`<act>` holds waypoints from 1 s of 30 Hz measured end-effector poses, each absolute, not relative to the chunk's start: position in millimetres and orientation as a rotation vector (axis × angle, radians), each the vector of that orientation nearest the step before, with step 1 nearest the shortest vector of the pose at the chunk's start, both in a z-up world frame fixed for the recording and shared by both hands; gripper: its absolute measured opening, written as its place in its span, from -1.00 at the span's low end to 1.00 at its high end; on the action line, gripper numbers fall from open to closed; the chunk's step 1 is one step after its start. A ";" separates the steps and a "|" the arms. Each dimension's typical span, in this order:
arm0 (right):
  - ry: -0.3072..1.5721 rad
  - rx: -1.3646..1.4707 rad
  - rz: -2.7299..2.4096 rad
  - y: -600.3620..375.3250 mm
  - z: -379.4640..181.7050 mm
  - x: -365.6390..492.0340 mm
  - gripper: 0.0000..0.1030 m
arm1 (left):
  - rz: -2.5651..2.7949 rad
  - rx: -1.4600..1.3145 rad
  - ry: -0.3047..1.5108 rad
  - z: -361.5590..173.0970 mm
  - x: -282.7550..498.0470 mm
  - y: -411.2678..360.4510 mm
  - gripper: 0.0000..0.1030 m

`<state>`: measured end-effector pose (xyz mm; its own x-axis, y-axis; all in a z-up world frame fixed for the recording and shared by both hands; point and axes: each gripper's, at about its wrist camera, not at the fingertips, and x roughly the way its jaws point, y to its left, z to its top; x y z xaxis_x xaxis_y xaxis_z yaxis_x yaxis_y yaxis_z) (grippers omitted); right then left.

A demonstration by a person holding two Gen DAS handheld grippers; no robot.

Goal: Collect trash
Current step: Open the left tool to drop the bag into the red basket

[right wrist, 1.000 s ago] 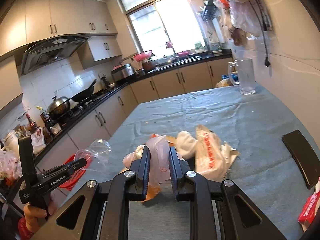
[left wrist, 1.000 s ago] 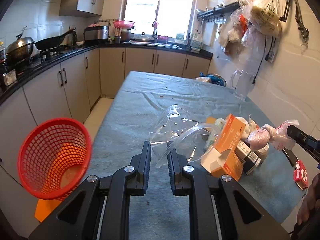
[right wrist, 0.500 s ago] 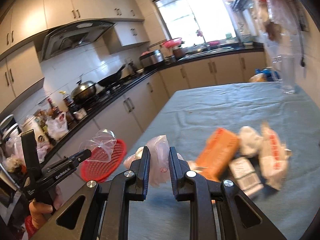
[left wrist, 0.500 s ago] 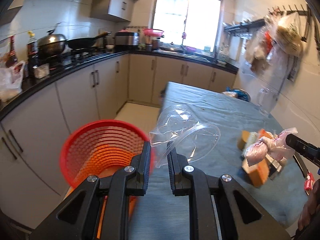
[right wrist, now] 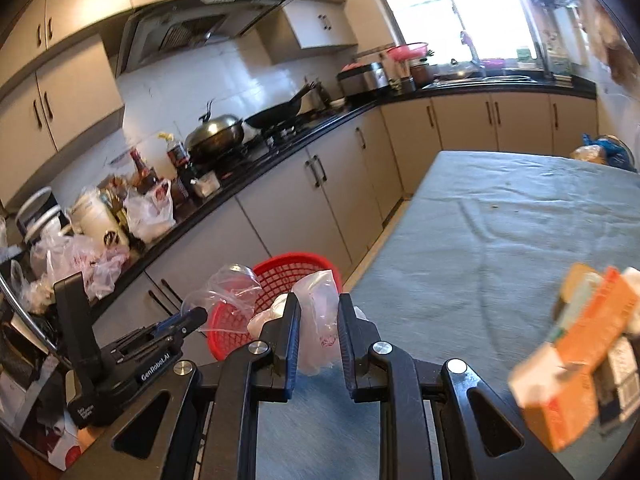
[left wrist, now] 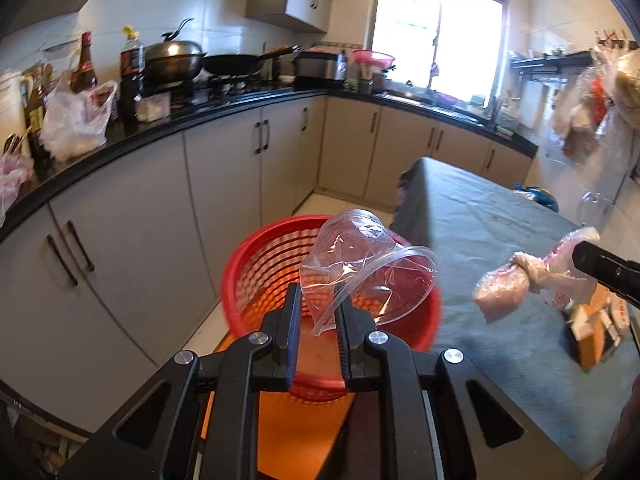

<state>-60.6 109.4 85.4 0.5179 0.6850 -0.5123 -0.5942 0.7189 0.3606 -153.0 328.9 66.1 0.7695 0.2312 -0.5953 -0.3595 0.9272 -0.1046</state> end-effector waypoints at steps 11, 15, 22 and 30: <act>0.759 0.059 0.764 169.1 54.4 -36.9 -0.57 | 0.370 -0.237 0.677 34.5 -146.8 349.1 -0.69; 0.769 0.057 0.767 173.2 50.9 -35.4 -0.29 | 0.367 -0.246 0.677 33.0 -145.9 350.8 -0.52; 0.730 0.077 0.752 156.6 60.1 -39.8 -0.07 | 0.374 -0.245 0.648 39.3 -148.4 348.4 -0.12; 0.711 0.130 0.719 111.6 64.7 -50.9 -0.06 | 0.342 -0.227 0.620 54.2 -153.8 322.5 -0.09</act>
